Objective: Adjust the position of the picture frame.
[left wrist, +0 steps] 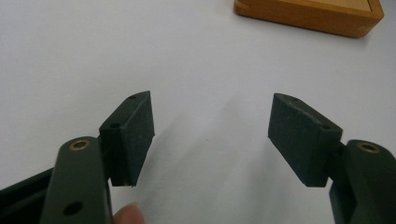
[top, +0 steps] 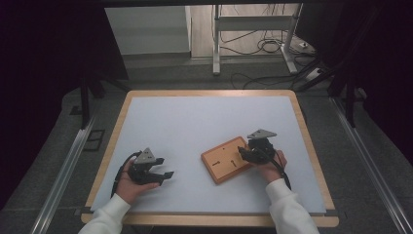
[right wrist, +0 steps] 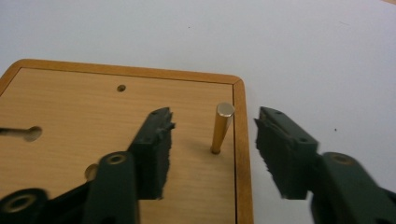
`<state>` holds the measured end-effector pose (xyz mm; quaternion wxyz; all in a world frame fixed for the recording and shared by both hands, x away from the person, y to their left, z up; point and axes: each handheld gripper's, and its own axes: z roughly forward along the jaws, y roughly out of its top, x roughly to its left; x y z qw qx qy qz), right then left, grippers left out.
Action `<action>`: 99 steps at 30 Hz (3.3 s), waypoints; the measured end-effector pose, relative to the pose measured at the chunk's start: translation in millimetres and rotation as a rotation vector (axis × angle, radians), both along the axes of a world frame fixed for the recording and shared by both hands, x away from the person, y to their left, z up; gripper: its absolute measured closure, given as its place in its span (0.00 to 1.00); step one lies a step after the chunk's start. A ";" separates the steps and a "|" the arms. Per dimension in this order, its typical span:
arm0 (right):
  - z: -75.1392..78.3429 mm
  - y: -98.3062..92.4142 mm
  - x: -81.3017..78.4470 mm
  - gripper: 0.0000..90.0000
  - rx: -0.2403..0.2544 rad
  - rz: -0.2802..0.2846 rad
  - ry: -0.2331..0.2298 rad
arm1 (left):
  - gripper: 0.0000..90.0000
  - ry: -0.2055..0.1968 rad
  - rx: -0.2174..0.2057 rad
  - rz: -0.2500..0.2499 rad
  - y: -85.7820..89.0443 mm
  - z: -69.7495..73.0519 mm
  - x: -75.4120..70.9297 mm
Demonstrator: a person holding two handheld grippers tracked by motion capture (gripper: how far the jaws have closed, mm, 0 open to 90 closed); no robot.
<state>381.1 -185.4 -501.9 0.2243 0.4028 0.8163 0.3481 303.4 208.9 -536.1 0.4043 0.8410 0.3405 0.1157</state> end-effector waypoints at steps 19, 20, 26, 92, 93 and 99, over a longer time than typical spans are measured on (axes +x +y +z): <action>-7.1 -4.4 8.2 0.93 0.124 -0.042 0.044 | 0.34 0.001 0.002 -0.005 0.3 -0.3 0.4; -5.4 -2.8 6.5 0.93 0.123 -0.037 0.023 | 0.34 0.001 0.002 -0.005 0.2 -0.4 0.4; -1.7 -1.9 3.9 0.93 0.153 -0.018 0.002 | 0.34 0.000 -0.001 -0.003 0.2 -0.3 0.2; -9.0 98.5 -10.7 0.61 0.207 0.299 0.033 | 0.34 -0.006 -0.020 0.025 7.9 1.1 0.0; -6.4 95.3 -11.7 0.56 0.212 0.286 0.029 | 0.34 -0.007 -0.021 0.026 8.3 1.4 -0.1; 10.6 59.2 -26.5 0.41 0.226 0.207 0.001 | 0.34 -0.008 -0.019 0.020 7.1 2.1 -0.9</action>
